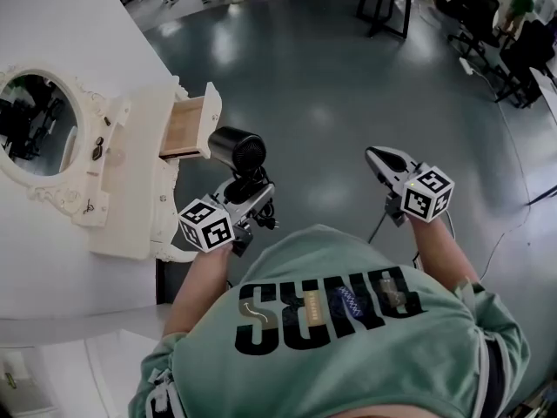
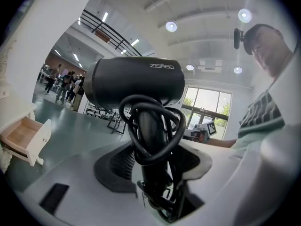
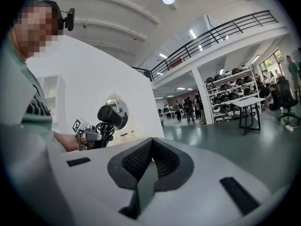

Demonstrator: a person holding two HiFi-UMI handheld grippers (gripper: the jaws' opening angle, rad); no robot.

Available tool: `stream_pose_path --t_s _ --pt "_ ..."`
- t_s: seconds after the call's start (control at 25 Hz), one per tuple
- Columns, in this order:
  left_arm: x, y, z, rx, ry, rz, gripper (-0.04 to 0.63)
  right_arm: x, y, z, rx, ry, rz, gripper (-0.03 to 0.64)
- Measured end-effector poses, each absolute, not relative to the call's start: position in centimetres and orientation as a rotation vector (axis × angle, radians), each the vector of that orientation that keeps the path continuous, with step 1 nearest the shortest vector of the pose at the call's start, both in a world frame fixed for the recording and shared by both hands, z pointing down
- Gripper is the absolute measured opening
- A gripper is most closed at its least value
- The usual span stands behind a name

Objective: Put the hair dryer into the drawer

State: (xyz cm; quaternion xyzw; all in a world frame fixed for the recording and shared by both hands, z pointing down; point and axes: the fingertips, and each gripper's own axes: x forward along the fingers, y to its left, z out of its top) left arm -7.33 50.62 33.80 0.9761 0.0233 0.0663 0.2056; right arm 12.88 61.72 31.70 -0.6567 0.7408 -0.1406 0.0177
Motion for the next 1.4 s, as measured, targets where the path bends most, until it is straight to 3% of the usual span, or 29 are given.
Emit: stream_pose_path --t_s 0.56,1.4 --pt "-2.7 48.9 36.5 2.656 0.054 0.204 0.244 17.6 59.4 35.9 -2.002 2.303 -0.552 -0.006" --pt "2.4 9.3 36.7 2.709 0.291 0.26 0.244 19.7 19.4 34.5 -2.119 2.268 -0.539 -0.006"
